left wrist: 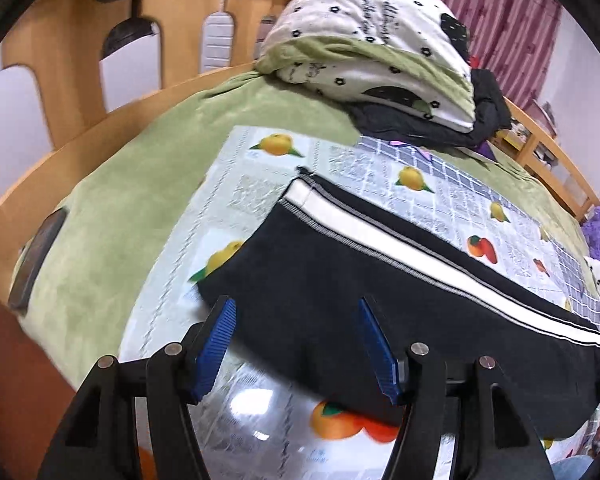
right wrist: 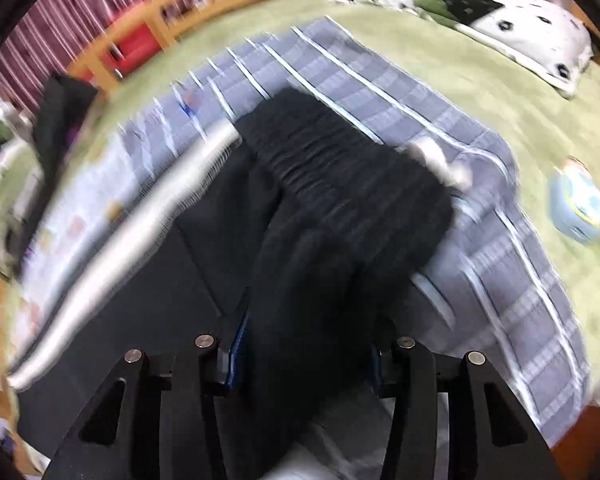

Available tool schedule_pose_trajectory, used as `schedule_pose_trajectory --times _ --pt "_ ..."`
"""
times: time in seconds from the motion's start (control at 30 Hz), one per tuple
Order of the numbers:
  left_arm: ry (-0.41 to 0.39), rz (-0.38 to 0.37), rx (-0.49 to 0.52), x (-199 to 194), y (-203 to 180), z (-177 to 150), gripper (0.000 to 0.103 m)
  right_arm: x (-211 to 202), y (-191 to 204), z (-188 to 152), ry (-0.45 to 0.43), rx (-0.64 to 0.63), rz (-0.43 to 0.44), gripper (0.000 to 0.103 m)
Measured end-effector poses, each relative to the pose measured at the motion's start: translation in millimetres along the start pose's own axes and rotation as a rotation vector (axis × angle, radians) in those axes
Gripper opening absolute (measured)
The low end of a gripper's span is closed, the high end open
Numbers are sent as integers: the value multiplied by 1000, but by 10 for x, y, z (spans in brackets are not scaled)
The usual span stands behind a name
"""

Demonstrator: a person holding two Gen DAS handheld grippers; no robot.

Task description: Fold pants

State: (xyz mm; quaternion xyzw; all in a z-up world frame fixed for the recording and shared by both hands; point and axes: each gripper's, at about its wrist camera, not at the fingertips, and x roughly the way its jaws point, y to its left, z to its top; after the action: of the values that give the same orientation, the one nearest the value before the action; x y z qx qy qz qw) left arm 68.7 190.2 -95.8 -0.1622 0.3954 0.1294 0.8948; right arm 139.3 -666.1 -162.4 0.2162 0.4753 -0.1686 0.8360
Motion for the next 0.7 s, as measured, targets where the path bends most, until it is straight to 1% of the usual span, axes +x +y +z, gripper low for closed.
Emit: schedule_pose_trajectory --times 0.07,0.1,0.13,0.17,0.23,0.27,0.3,0.33,0.37,0.4,0.47,0.53,0.6,0.7 --pt "10 -7 24 93 -69 106 61 -189 -26 -132 -67 -32 -30 49" --pt "10 -6 41 136 -114 161 61 -313 -4 -194 -101 -48 -70 50" --pt "5 -10 59 162 -161 204 61 -395 37 -221 -115 -65 -101 50" --pt "-2 -13 73 190 -216 245 61 -504 155 -236 -137 -105 -136 50" --pt "-9 1 109 288 -317 379 61 -611 388 -246 -181 -176 -153 50" --pt "-8 17 119 345 -355 435 61 -690 644 -223 -211 -238 -135 51" --pt "-7 32 122 421 -396 494 61 -713 858 -192 -225 -273 -108 52" --pt "-2 34 116 511 -426 554 61 -685 1075 -140 -236 -303 -69 57" --pt "4 31 110 567 -439 583 61 -687 1286 -132 -245 -332 -17 60" --pt "18 24 100 663 -456 630 61 -647 1559 -124 -246 -364 51 60" --pt "35 29 93 786 -479 680 61 -474 2055 -109 -215 -434 169 60" --pt "42 40 101 912 -495 741 61 -271 2543 -193 -172 -505 260 60" --pt "46 51 103 1023 -481 811 61 -52 2943 -262 -123 -595 310 60" --pt "48 64 98 1180 -428 917 61 271 3399 -410 -69 -717 322 60"
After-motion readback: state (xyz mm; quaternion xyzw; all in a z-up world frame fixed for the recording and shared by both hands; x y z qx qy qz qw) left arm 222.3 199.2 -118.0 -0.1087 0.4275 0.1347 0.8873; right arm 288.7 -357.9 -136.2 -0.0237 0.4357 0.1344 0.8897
